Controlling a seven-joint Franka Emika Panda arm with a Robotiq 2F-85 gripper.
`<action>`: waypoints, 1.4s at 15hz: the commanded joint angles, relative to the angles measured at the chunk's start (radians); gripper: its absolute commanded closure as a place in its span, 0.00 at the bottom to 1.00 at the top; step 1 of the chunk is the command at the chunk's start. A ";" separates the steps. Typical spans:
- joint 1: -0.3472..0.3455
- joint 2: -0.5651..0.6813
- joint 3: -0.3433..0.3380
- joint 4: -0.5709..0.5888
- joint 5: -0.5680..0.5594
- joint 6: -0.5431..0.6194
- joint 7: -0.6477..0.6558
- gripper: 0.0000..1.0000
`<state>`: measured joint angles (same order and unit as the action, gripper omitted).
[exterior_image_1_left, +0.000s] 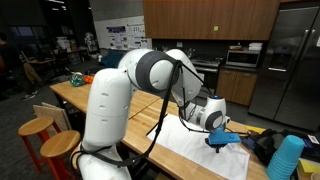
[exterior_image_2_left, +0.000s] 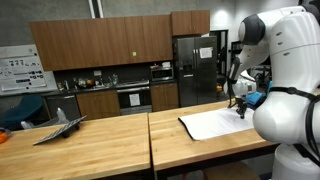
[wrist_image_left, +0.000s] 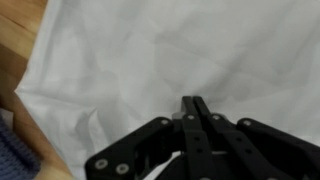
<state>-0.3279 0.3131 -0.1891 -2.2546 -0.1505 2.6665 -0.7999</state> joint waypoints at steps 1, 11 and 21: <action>0.013 0.004 -0.008 0.013 -0.056 0.020 0.016 1.00; 0.061 -0.018 -0.122 0.001 -0.380 0.195 0.136 1.00; 0.044 -0.002 -0.139 0.001 -0.443 0.208 0.200 1.00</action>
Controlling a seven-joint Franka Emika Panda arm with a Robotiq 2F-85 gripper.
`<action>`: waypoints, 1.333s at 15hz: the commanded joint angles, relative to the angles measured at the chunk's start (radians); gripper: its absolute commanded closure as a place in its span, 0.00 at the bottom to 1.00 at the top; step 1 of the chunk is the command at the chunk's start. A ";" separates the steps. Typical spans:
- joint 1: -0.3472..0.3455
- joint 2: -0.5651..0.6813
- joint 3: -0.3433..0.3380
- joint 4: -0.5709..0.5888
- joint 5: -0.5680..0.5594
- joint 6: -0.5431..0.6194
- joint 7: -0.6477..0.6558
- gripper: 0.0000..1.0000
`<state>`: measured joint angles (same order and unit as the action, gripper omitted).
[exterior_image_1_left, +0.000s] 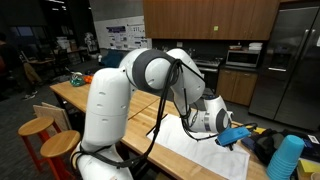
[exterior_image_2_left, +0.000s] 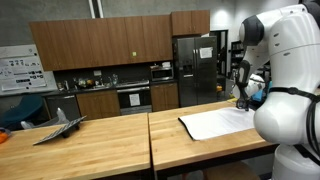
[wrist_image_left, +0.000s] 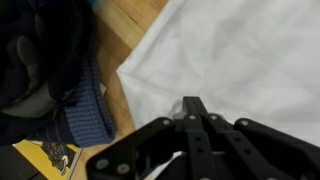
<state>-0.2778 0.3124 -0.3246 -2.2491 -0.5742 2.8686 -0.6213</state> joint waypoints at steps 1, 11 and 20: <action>-0.011 0.001 0.002 -0.006 -0.010 0.005 0.020 1.00; -0.011 0.055 -0.025 0.026 -0.043 0.048 0.074 1.00; 0.005 0.104 -0.064 0.087 -0.120 0.118 0.169 1.00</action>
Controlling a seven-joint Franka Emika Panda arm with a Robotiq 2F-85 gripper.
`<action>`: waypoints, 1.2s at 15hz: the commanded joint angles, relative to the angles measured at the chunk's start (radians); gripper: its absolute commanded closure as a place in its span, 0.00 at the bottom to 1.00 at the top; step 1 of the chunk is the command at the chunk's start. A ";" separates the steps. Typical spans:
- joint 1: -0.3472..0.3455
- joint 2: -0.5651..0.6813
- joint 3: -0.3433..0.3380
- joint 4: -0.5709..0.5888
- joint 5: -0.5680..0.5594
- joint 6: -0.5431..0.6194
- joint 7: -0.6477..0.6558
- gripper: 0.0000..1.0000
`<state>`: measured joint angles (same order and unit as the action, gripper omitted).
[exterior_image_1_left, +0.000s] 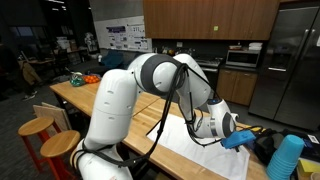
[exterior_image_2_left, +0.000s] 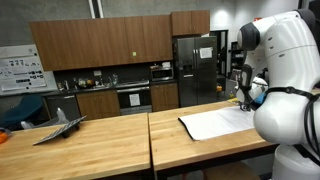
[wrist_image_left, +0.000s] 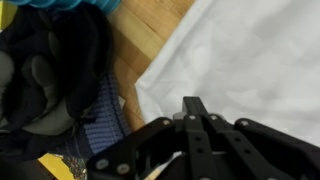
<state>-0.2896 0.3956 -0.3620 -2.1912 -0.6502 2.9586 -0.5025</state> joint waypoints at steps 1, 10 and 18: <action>0.020 0.027 -0.034 0.041 -0.055 0.036 0.061 1.00; 0.163 0.081 -0.180 0.170 -0.171 0.122 0.234 1.00; 0.170 0.063 -0.151 0.178 -0.130 0.107 0.240 0.73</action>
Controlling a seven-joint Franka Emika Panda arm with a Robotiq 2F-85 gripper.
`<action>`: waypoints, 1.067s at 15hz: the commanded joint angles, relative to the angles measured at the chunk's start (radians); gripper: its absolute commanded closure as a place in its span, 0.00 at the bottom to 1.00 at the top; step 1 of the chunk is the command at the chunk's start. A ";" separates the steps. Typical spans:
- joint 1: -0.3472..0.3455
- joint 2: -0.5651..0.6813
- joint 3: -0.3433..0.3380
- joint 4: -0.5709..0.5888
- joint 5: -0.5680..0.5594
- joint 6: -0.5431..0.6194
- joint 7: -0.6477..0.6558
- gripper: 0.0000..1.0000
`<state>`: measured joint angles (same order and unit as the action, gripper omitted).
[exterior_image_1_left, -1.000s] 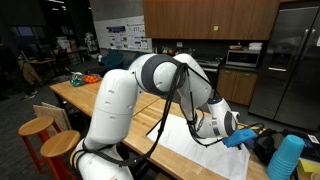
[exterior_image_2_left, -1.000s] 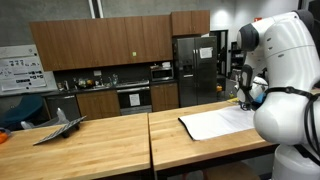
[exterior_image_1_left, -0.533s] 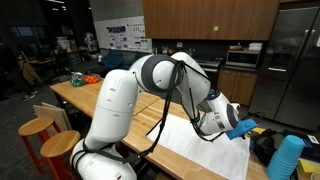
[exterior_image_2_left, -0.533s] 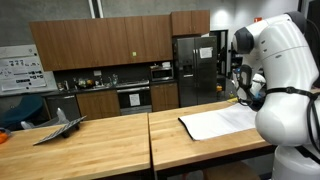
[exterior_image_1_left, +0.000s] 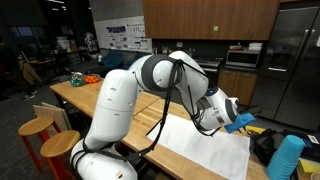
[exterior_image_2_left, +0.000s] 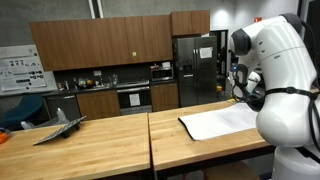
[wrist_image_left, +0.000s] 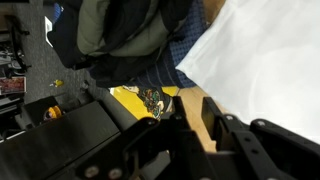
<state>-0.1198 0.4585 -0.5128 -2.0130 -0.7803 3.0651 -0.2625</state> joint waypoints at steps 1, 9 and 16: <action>0.000 0.000 0.000 0.000 0.000 0.000 0.000 0.73; -0.065 -0.091 0.216 -0.072 0.177 -0.065 0.010 0.16; -0.015 -0.113 0.408 -0.001 0.562 -0.198 0.092 0.00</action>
<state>-0.1515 0.3748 -0.1665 -2.0355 -0.3162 2.9410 -0.2136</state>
